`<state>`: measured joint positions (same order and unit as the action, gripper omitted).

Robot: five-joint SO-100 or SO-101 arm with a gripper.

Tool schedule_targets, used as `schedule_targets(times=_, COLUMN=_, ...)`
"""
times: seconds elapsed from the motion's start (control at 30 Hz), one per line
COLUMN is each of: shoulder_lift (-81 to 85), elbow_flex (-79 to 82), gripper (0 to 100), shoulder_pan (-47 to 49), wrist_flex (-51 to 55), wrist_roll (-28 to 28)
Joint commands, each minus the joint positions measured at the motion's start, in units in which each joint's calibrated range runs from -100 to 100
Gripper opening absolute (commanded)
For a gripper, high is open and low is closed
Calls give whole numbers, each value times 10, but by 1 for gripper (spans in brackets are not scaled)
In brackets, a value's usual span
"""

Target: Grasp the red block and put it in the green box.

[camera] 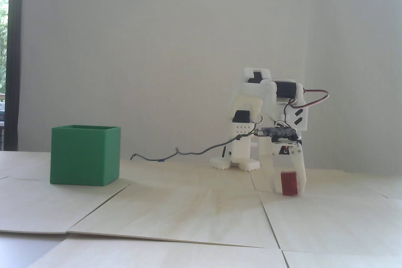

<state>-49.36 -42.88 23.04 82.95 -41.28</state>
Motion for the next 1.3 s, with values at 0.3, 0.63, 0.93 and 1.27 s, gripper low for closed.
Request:
schedule_targets(times=0.3, shoulder_lift=26, elbow_flex=-185, gripper=2, shoulder_pan=-9, wrist_flex=84, wrist_roll=3)
schedule_targets(times=0.63, shoulder_lift=282, elbow_flex=-284, gripper=2, shoulder_pan=-92, wrist_flex=164, wrist_roll=1)
schedule_targets(times=0.93, shoulder_lift=494, elbow_flex=-75, gripper=2, shoulder_pan=-311, wrist_flex=150, wrist_roll=-1)
schedule_targets(times=1.27, shoulder_lift=557, elbow_flex=194, gripper=2, shoulder_pan=-537, wrist_flex=-94, wrist_roll=-2)
